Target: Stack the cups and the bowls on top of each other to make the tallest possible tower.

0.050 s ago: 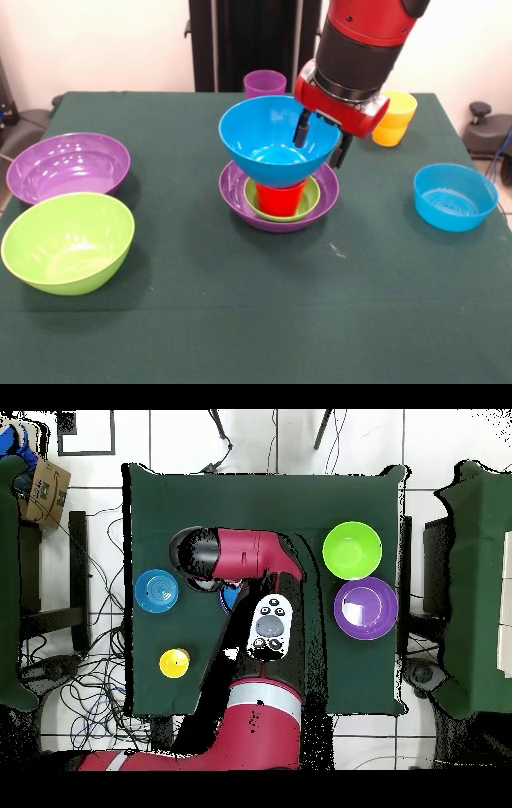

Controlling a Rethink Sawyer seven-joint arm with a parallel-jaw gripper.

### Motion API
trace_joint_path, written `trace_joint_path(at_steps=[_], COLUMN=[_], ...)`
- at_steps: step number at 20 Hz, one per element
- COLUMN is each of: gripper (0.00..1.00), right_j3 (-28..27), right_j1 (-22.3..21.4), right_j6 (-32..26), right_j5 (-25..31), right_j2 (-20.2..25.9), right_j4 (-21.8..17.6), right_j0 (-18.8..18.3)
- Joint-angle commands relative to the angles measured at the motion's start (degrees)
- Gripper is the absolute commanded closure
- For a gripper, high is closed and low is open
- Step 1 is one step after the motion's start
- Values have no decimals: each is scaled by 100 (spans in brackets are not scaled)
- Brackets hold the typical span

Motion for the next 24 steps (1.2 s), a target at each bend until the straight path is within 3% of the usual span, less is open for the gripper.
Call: trace_joint_path(at_steps=[1,16,24], gripper=[0,0,0], right_j3=[287,113,-259], right_j1=[283,143,139], right_j6=[-208,-293,-400], right_j5=[-179,-24,433], right_j2=[649,776,788], right_j4=[-174,-39,-71], right_j0=[-83,-185,-216])
